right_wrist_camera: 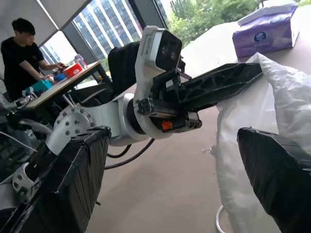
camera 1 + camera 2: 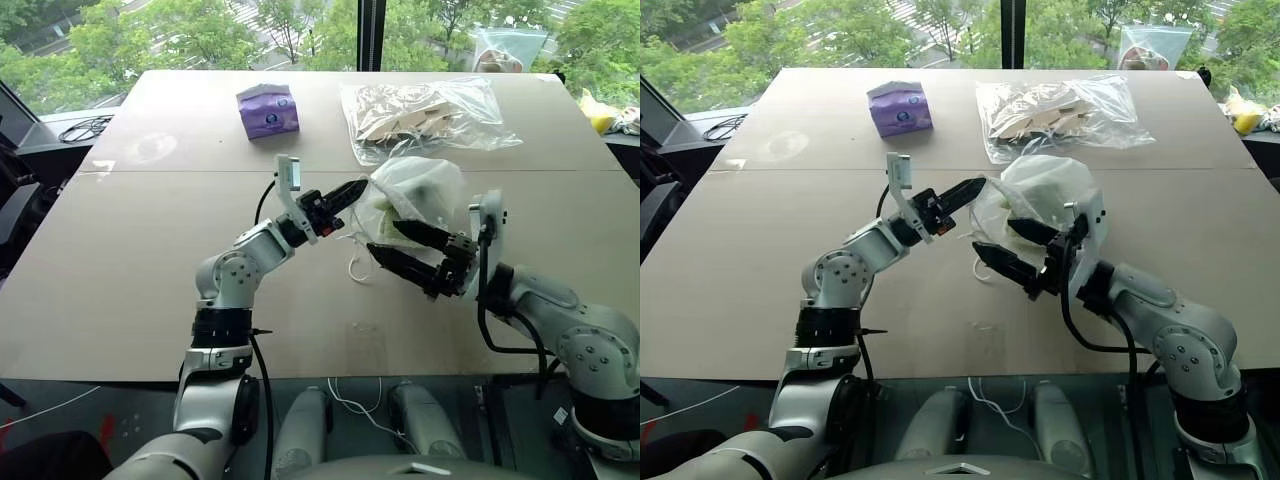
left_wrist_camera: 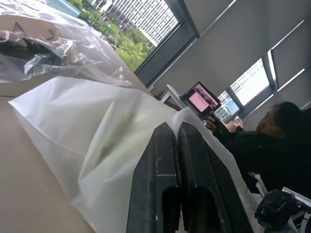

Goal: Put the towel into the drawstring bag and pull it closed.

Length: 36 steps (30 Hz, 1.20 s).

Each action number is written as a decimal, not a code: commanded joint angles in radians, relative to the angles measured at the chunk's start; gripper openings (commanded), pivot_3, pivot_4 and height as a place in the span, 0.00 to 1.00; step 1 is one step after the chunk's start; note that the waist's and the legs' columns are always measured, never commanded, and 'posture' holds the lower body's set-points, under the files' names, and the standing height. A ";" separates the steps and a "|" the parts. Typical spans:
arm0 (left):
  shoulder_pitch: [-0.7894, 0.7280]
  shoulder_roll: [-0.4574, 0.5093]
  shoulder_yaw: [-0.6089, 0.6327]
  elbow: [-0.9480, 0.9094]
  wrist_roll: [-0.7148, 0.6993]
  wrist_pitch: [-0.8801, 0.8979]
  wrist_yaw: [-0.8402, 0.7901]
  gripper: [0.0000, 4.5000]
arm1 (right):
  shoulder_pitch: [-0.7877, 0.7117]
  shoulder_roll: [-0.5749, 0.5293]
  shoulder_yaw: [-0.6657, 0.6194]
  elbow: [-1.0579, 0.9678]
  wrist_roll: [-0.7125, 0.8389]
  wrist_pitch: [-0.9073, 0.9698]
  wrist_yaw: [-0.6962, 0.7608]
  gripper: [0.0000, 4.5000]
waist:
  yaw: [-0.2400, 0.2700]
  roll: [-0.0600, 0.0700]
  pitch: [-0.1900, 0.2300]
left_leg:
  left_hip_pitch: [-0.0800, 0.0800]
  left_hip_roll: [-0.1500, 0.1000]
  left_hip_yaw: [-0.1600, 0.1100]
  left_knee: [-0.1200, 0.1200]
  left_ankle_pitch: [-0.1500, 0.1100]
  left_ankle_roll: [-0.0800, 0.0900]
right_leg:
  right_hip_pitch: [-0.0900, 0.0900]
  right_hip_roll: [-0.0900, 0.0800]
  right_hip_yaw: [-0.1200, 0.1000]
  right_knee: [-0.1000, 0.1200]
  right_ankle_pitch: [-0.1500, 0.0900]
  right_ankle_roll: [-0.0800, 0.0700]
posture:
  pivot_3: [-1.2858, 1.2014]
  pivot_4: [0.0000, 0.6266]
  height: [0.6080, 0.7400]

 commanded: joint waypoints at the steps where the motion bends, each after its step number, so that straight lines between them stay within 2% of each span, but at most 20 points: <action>1: -0.003 -0.007 0.003 -0.051 -0.009 0.002 0.001 0.00 | -0.020 0.027 -0.037 -0.036 0.056 -0.040 -0.017 0.99 | 0.001 0.000 0.000 | 0.000 0.000 0.000 0.000 0.000 0.000 | 0.000 0.000 0.000 0.000 0.000 0.000 | 0.52 0.24 1.00; 3: -0.003 -0.010 0.003 -0.051 -0.007 0.002 0.001 0.00 | -0.029 0.055 -0.074 -0.036 0.113 -0.067 -0.045 0.99 | 0.001 0.000 0.000 | 0.000 0.000 0.000 0.000 0.000 0.000 | 0.000 0.000 0.000 0.000 0.000 0.000 | 0.52 0.24 1.00; 6: -0.010 -0.014 0.007 -0.044 -0.002 -0.002 0.003 0.00 | -0.032 0.024 -0.164 -0.047 0.201 -0.088 -0.067 0.99 | 0.002 0.000 0.000 | 0.000 0.000 0.000 0.000 0.000 0.000 | 0.000 0.000 0.000 0.000 0.000 0.000 | 0.52 0.24 1.00; 7: -0.013 -0.015 0.009 -0.042 -0.001 -0.003 0.005 0.00 | -0.027 -0.006 -0.206 -0.047 0.240 -0.092 -0.068 0.99 | 0.002 0.000 0.000 | 0.000 0.000 0.000 0.001 0.000 0.000 | 0.000 0.000 0.000 0.000 0.000 0.000 | 0.52 0.24 1.00; 10: -0.017 -0.018 0.011 -0.043 -0.003 -0.002 0.008 0.00 | 0.075 -0.211 -0.355 -0.059 0.287 -0.037 0.027 0.99 | 0.012 0.000 0.000 | -0.001 -0.001 0.000 0.001 0.000 0.000 | 0.001 -0.001 0.000 0.000 0.000 0.000 | 0.52 0.24 1.00; 12: -0.017 -0.019 0.010 -0.044 -0.003 0.001 0.008 0.00 | 0.212 -0.383 -0.382 -0.091 0.188 0.020 0.140 0.99 | 0.019 0.001 0.000 | -0.001 -0.002 0.000 0.000 0.000 0.000 | 0.001 -0.001 0.000 -0.001 0.000 -0.001 | 0.52 0.24 1.00; 14: -0.018 -0.019 0.010 -0.042 -0.003 0.004 0.008 0.00 | 0.334 -0.512 -0.347 -0.106 0.001 0.004 0.190 0.99 | 0.019 -0.001 0.000 | 0.000 -0.001 0.000 -0.001 0.000 0.001 | 0.002 -0.001 0.000 -0.002 0.000 -0.001 | 0.52 0.24 1.00; 16: -0.021 -0.017 0.012 -0.037 -0.001 0.005 0.006 0.00 | 0.391 -0.580 -0.290 -0.105 -0.138 -0.032 0.209 0.99 | 0.015 -0.001 0.000 | 0.001 0.000 0.001 -0.001 0.000 0.000 | 0.001 0.000 0.001 -0.002 -0.001 0.000 | 0.52 0.24 1.00; 19: -0.028 -0.012 0.019 -0.030 -0.001 0.008 0.006 0.00 | 0.388 -0.650 -0.146 -0.103 -0.319 -0.047 0.205 0.99 | 0.008 0.000 0.000 | 0.002 0.000 0.002 0.001 0.000 0.000 | 0.001 0.000 0.001 -0.001 -0.001 0.001 | 0.52 0.24 1.00; 23: -0.033 -0.008 0.021 -0.029 0.000 0.012 0.007 0.00 | 0.273 -0.506 -0.037 -0.085 -0.353 -0.036 0.121 0.99 | 0.002 -0.002 0.000 | 0.003 0.000 0.002 0.005 0.001 0.000 | 0.004 0.001 0.001 -0.001 -0.002 -0.002 | 0.52 0.24 1.00; 27: -0.035 -0.006 0.019 -0.031 0.002 0.016 0.005 0.00 | 0.182 -0.419 0.101 -0.018 -0.539 -0.023 0.024 0.99 | 0.004 -0.002 0.000 | 0.003 -0.001 0.001 0.005 0.001 0.000 | 0.005 0.000 0.001 -0.001 0.000 0.001 | 0.52 0.24 1.00; 29: -0.036 -0.006 0.019 -0.032 0.003 0.016 0.006 0.00 | 0.147 -0.332 0.107 -0.001 -0.525 -0.009 -0.005 0.99 | 0.007 -0.002 0.000 | 0.002 -0.001 0.000 0.005 0.000 0.000 | 0.004 0.000 0.001 -0.001 0.000 0.002 | 0.52 0.24 1.00; 33: -0.037 -0.004 0.020 -0.029 0.003 0.016 0.005 0.00 | 0.109 -0.282 0.161 0.030 -0.634 -0.026 -0.022 0.99 | 0.009 -0.002 0.000 | 0.001 -0.001 -0.001 0.003 0.000 0.000 | 0.004 0.000 0.000 -0.001 0.002 -0.001 | 0.52 0.24 1.00; 35: -0.037 -0.002 0.020 -0.025 0.004 0.016 0.002 0.00 | 0.094 -0.226 0.150 0.036 -0.619 -0.030 -0.025 0.99 | 0.009 -0.002 0.000 | 0.001 -0.001 -0.001 0.002 0.000 0.000 | 0.004 -0.001 0.000 -0.001 0.001 -0.001 | 0.52 0.24 1.00; 36: -0.037 -0.001 0.019 -0.024 0.005 0.016 0.001 0.00 | 0.090 -0.205 0.148 0.028 -0.609 -0.028 -0.019 0.94 | 0.009 -0.002 0.000 | 0.001 -0.001 -0.001 0.003 0.000 0.000 | 0.004 -0.001 0.000 -0.002 0.001 -0.001 | 0.52 0.24 1.00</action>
